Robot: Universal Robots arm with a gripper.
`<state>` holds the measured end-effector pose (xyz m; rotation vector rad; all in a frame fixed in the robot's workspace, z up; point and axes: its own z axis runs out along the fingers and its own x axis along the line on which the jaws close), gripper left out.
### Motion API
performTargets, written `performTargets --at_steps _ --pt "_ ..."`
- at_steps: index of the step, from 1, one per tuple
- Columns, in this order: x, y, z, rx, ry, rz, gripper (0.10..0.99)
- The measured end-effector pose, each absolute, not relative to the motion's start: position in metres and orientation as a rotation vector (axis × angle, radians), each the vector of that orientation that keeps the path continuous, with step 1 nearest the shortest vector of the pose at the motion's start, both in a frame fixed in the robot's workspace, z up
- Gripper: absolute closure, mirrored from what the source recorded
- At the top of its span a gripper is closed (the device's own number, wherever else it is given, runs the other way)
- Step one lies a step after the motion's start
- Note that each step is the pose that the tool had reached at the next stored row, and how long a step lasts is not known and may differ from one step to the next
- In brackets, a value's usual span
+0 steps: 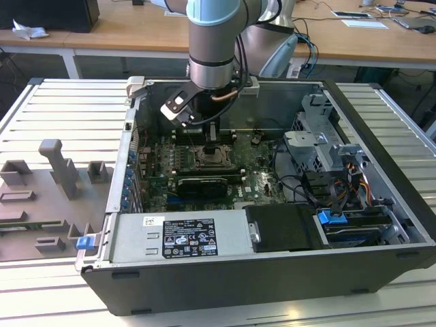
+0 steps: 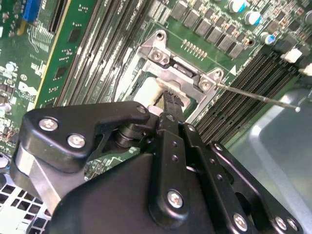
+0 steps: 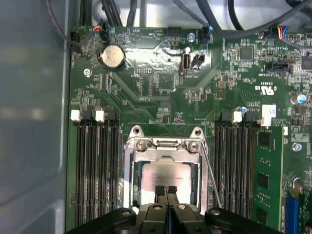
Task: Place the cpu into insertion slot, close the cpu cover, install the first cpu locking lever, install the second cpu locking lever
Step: 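Close the cpu cover, then install the first cpu locking lever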
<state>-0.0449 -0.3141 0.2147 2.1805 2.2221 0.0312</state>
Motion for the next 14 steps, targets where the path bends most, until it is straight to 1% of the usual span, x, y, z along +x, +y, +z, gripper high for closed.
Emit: performTargets --at_steps 12,14 --pt "-0.044 -0.314 0.219 2.181 2.222 0.031 0.98" --pt "-0.044 -0.314 0.226 2.181 2.222 0.031 0.98"
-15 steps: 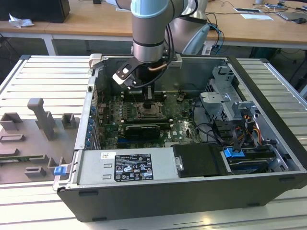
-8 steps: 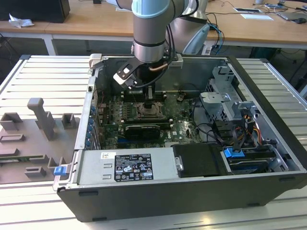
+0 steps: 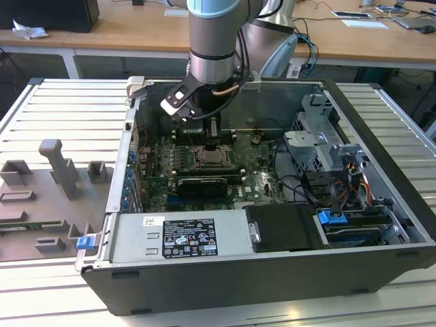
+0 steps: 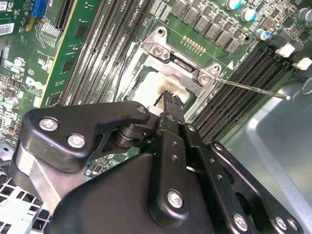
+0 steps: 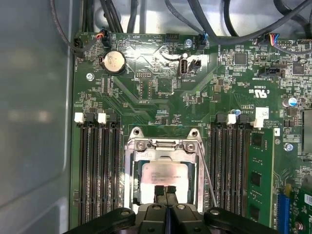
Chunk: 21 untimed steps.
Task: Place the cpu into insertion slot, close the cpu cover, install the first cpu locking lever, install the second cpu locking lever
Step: 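Install the first cpu locking lever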
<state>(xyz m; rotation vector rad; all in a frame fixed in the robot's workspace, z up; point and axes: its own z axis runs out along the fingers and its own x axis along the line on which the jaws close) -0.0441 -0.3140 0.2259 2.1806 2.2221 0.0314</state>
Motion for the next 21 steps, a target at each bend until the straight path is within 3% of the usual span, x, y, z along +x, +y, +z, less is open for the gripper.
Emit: performTargets --at_steps 21 --pt "-0.044 -0.314 0.248 2.18 2.222 0.031 0.98"
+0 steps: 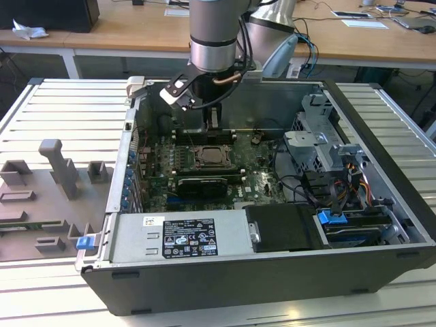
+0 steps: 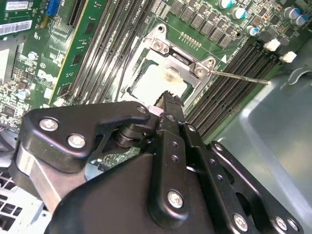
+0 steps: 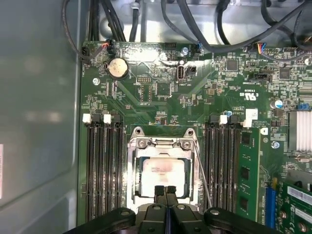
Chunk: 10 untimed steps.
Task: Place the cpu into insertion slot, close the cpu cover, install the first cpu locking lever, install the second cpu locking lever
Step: 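Install the first cpu locking lever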
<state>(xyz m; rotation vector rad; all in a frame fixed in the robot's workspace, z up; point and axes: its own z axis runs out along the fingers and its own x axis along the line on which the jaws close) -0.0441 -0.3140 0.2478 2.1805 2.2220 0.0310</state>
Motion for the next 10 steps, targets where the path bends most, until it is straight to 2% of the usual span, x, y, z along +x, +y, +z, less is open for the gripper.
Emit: performTargets --at_steps 10 --pt "-0.044 -0.314 0.274 2.164 2.234 0.026 0.98"
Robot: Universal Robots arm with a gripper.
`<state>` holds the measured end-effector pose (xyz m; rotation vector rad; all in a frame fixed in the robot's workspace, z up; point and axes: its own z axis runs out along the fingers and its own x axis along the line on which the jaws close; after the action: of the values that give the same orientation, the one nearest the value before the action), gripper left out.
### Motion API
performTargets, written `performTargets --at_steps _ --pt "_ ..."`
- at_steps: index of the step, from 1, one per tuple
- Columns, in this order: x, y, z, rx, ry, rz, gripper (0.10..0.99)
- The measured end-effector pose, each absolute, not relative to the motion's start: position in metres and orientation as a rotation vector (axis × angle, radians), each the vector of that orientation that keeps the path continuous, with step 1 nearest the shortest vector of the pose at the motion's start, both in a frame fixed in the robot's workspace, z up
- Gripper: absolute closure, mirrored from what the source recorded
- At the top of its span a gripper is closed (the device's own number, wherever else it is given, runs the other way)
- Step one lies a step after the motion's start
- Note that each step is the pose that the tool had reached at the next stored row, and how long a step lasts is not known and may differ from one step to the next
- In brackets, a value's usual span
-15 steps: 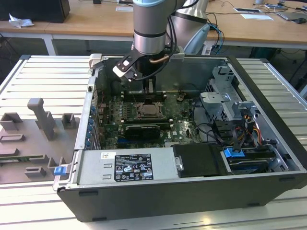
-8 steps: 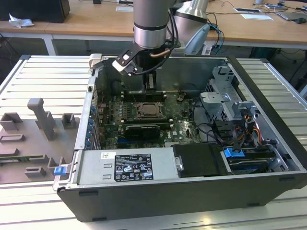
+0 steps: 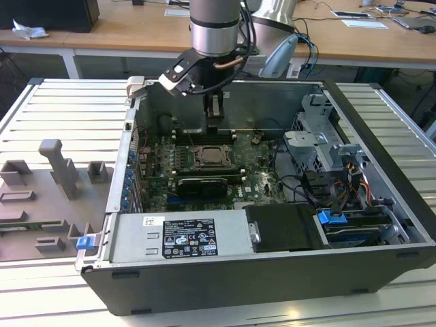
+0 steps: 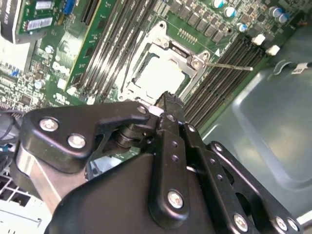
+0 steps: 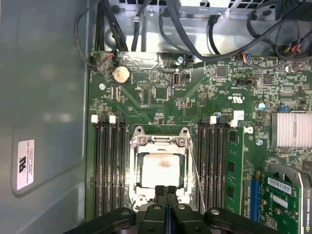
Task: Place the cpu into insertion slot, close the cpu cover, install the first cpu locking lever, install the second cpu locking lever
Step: 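Install the first cpu locking lever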
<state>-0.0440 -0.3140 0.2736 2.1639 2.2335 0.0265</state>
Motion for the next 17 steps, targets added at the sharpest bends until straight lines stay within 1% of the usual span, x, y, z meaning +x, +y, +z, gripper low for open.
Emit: performTargets --at_steps 6,17 --pt "-0.0441 -0.314 0.2735 1.988 2.393 0.03 0.98" --pt "-0.044 -0.314 0.2735 1.881 2.479 0.032 0.98"
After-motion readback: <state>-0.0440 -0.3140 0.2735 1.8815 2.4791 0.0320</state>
